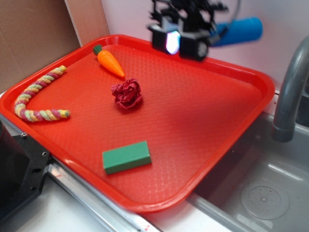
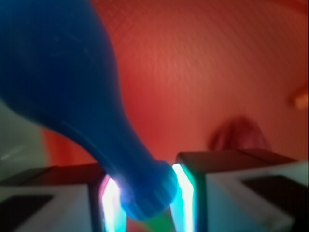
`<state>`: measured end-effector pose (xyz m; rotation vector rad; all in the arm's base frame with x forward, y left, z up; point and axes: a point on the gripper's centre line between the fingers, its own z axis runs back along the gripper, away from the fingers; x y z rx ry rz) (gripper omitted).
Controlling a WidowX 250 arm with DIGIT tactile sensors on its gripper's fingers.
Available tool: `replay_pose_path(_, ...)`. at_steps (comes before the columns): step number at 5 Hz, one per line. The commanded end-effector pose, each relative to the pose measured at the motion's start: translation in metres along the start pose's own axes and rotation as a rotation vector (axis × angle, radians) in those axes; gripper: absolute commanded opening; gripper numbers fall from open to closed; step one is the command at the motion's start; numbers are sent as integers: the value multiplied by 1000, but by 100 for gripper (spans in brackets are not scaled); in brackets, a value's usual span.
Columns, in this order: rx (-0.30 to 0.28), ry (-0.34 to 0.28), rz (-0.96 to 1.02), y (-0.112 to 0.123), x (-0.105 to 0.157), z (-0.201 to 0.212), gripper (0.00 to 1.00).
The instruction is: Grab the blue bottle.
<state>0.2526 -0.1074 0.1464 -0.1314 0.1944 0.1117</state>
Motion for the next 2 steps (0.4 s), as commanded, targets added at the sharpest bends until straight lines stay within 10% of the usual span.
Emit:
replay_pose_path(1,-82,-104,174,-2,-104,65,0)
replay_pose_path(2,72,-14,279,1,-104,59,0)
